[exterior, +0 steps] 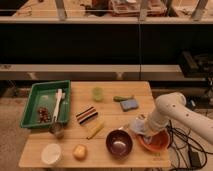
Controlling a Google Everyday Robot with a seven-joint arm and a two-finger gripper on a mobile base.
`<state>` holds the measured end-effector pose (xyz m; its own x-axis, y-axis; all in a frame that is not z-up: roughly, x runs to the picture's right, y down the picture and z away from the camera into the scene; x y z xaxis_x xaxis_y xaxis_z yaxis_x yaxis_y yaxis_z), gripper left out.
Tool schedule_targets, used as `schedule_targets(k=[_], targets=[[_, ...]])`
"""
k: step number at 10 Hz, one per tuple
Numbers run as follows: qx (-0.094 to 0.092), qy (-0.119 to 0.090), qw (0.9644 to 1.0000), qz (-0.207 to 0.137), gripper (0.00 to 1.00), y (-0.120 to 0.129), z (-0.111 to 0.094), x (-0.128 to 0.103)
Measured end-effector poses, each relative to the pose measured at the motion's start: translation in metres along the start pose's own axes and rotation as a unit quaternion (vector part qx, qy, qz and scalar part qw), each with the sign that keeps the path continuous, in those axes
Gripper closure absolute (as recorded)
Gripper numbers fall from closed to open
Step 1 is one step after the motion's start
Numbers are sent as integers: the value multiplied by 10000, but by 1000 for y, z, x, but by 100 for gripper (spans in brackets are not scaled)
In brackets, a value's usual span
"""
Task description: Wipe red bowl with towel
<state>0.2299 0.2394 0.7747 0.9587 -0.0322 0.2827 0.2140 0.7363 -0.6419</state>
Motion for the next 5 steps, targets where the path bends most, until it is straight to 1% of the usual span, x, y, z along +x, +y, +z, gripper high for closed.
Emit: schedule_targets(k=[2, 3, 5], targets=[[-77, -66, 9999, -125, 100, 12, -4, -10], [-131, -65, 9997, -170, 100, 24, -11, -9], [-144, -18, 9998, -94, 100, 39, -24, 4]])
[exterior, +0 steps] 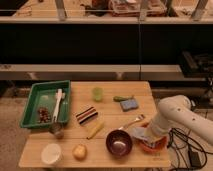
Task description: Wipe red bowl with towel
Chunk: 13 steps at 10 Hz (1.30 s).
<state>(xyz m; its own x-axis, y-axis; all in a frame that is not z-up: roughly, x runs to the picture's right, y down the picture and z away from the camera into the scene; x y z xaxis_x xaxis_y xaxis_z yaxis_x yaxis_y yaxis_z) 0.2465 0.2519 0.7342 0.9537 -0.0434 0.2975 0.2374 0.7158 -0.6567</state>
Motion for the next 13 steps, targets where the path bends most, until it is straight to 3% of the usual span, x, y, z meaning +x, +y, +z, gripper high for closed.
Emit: schedule_targets(k=[3, 6, 8, 11, 13], targets=[[59, 279, 9987, 424, 100, 19, -17, 44], [252, 396, 9971, 604, 100, 5, -19, 63], [349, 358, 9975, 503, 100, -15, -15, 54], [386, 207, 9988, 224, 100, -40, -4, 22], [318, 92, 9994, 57, 100, -37, 1, 3]])
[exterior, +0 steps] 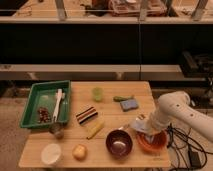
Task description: Wipe red bowl with towel
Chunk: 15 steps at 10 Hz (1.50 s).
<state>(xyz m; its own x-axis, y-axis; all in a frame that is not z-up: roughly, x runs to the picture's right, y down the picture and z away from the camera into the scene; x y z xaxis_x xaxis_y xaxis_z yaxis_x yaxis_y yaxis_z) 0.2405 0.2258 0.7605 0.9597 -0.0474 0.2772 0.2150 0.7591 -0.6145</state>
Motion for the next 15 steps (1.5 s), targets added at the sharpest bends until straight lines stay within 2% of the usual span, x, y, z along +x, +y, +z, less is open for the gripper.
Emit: schedule_targets(k=[1, 3, 5, 7, 8, 10, 13, 15], targets=[[-30, -43, 10000, 7, 100, 7, -1, -6], [-81, -55, 9999, 108, 100, 25, -6, -3], [-61, 21, 9996, 281, 100, 47, -21, 18], [34, 159, 9988, 472, 100, 54, -33, 41], [67, 221, 9983, 538, 100, 54, -36, 49], [171, 287, 9978, 570, 100, 37, -37, 57], [169, 209, 9987, 438, 100, 15, -14, 48], [127, 93, 9995, 276, 100, 8, -3, 32]])
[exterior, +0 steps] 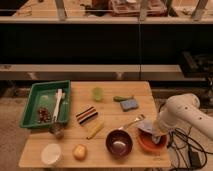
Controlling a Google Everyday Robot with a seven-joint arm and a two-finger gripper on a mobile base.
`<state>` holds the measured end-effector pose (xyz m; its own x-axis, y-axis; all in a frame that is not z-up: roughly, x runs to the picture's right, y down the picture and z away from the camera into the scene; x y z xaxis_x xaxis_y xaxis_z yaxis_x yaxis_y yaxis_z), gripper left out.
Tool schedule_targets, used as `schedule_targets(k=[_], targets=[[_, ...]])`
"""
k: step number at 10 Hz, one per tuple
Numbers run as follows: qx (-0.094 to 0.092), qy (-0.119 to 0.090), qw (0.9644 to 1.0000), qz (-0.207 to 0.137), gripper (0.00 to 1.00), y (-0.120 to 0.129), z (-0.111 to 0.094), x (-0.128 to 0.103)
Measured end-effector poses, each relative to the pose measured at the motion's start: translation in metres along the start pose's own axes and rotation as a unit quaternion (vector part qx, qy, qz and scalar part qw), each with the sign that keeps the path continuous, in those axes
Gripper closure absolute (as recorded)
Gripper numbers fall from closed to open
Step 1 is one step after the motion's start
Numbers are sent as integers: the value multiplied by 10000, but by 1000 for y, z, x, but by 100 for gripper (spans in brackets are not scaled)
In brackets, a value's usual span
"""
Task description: Wipe red bowl with towel
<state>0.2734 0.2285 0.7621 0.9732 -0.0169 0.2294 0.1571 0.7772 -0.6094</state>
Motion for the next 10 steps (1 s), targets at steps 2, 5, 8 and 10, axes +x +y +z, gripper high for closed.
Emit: schedule_targets(k=[2, 5, 8, 10], targets=[[-48, -100, 9998, -152, 100, 6, 3, -15], [-127, -126, 9996, -221, 100, 38, -4, -18], [-134, -42, 9998, 139, 100, 73, -16, 7], [-35, 8, 9999, 97, 100, 66, -21, 15]])
